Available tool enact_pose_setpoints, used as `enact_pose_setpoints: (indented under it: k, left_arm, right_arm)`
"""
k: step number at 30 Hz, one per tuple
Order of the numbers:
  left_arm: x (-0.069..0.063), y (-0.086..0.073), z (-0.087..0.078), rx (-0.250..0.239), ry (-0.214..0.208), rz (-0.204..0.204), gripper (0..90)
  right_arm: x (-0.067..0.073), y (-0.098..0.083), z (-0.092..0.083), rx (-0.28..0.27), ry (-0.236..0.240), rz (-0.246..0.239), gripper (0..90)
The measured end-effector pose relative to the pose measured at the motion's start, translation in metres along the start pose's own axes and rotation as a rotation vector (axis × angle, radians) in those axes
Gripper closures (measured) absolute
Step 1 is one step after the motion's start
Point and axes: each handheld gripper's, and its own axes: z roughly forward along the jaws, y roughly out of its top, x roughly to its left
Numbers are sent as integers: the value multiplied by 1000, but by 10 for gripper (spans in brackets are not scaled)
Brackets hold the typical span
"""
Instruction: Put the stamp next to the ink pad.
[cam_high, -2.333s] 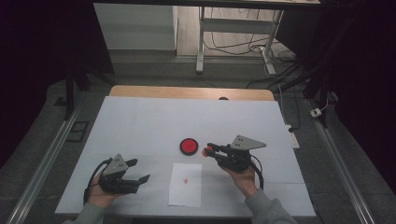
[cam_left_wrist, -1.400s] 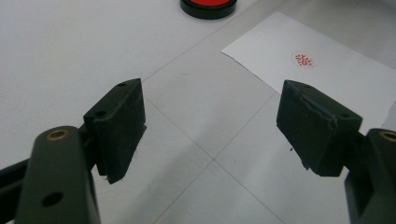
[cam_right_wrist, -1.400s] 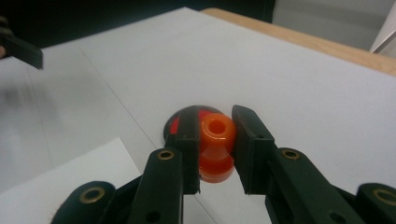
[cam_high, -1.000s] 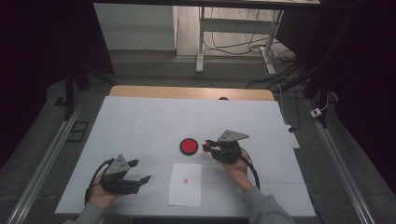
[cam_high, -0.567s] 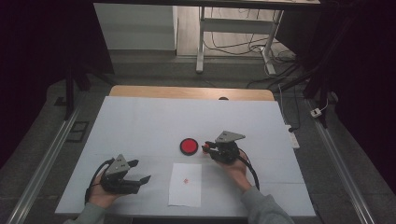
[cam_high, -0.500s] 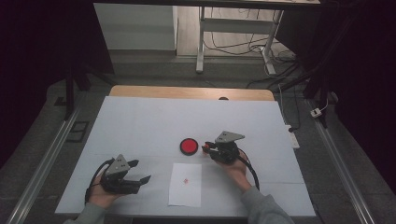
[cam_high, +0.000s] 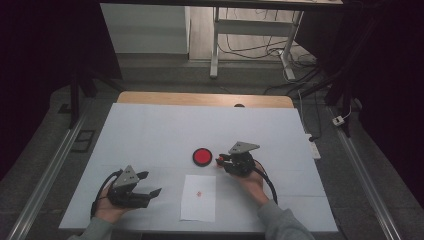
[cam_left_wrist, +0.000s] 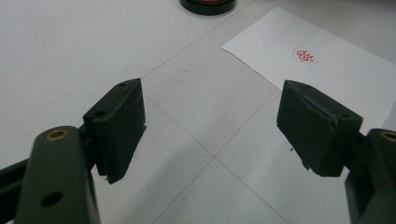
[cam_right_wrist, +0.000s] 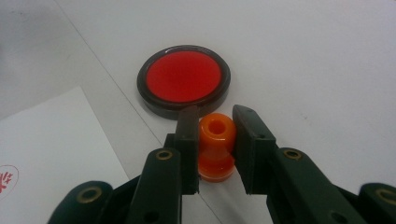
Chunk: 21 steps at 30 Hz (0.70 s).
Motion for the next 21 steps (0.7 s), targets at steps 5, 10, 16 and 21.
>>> enact_pose_setpoints:
  k: [5,10,16,21]
  left_arm:
    - [0,0,0,-4,3,2,239]
    - [0,0,-1,-7,5,3,239]
    - [0,0,-1,-7,7,-1,238]
    - [1,0,0,-8,10,-4,238]
  right_arm:
    - [0,0,0,-2,2,-5,713]
    - [0,0,0,2,0,2,685]
    - [-1,2,-5,-47,6,22,519]
    - [-2,6,-13,-79,2,14,463]
